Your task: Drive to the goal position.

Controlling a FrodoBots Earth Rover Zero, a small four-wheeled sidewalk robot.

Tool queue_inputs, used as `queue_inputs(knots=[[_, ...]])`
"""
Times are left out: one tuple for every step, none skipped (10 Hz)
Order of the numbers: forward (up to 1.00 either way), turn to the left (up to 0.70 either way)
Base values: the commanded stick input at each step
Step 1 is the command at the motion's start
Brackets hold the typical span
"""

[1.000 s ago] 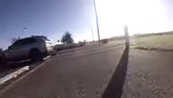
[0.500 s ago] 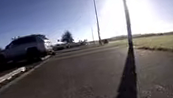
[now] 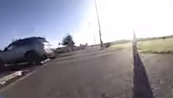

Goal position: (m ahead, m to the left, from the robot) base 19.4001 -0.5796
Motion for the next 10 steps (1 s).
queue_inputs(knots=[[0.70,0.00],[0.70,0.00],[0.70,0.00],[0.70,0.00],[0.70,0.00],[0.70,0.00],[0.70,0.00],[0.70,0.00],[0.70,-0.35],[0.70,-0.35]])
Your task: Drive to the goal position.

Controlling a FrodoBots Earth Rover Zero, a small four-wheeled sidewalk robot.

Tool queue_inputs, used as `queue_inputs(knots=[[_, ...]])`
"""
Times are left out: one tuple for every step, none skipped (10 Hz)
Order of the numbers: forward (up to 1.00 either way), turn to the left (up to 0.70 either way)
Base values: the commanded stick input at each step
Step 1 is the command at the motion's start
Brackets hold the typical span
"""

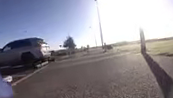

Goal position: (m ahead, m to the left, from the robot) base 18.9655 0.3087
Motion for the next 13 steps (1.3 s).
queue_inputs(knots=[[0.70,-0.35],[0.70,-0.35],[0.70,-0.02],[0.70,0.00],[0.70,0.00],[0.70,0.00],[0.70,0.00],[0.70,0.00],[0.70,0.00],[0.70,0.00],[0.70,0.00],[0.70,0.00],[0.70,0.00]])
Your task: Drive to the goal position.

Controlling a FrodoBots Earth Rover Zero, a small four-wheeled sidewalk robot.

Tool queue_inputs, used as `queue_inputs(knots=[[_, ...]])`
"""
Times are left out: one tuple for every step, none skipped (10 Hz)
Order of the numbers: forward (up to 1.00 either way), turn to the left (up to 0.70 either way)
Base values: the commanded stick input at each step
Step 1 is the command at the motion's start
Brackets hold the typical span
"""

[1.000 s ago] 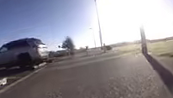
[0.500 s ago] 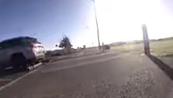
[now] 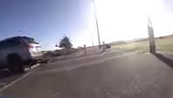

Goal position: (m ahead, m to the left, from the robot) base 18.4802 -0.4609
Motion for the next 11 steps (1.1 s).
queue_inputs(knots=[[0.70,0.00],[0.70,0.00],[0.70,0.00],[0.70,0.00],[0.70,0.00],[0.70,0.00],[0.70,0.00],[0.70,0.00],[0.70,0.00],[0.70,0.00],[0.70,0.00]])
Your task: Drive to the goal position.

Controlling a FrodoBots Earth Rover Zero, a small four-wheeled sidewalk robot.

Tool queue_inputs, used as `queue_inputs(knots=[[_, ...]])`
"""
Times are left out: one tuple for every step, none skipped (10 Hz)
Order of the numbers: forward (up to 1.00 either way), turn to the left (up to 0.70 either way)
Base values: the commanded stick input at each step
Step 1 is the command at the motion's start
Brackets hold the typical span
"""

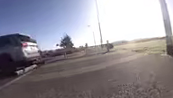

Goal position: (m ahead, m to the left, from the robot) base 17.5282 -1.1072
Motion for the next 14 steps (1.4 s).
queue_inputs(knots=[[0.70,0.00],[0.70,0.00],[0.70,0.00],[0.70,0.00],[0.70,0.00],[0.70,0.00],[0.70,0.00],[0.70,0.00],[0.70,0.00],[0.70,0.00],[0.70,0.00],[0.70,0.00],[0.70,0.00],[0.70,0.00]])
